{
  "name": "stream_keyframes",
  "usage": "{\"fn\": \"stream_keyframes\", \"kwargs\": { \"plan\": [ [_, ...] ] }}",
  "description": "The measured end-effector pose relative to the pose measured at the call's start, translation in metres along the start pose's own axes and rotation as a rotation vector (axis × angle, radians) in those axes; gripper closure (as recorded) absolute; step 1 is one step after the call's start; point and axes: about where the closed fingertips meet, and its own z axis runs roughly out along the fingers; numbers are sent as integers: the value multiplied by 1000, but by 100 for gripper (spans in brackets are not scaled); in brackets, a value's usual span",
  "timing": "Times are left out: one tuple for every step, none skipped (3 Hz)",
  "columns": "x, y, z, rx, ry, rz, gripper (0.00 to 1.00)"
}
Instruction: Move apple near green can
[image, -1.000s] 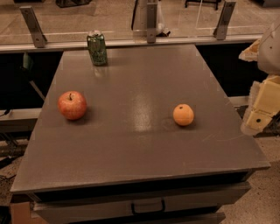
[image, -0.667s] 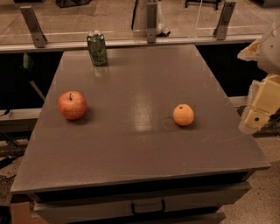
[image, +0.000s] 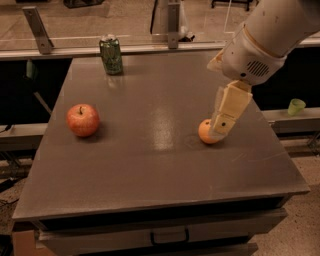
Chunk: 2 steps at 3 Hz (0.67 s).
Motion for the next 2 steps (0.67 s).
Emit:
{"fn": "stream_keyframes", "kwargs": {
  "plan": [
    [-79, -16, 34, -51, -96, -114, 0],
    [-79, -16, 34, -51, -96, -114, 0]
  ]
}}
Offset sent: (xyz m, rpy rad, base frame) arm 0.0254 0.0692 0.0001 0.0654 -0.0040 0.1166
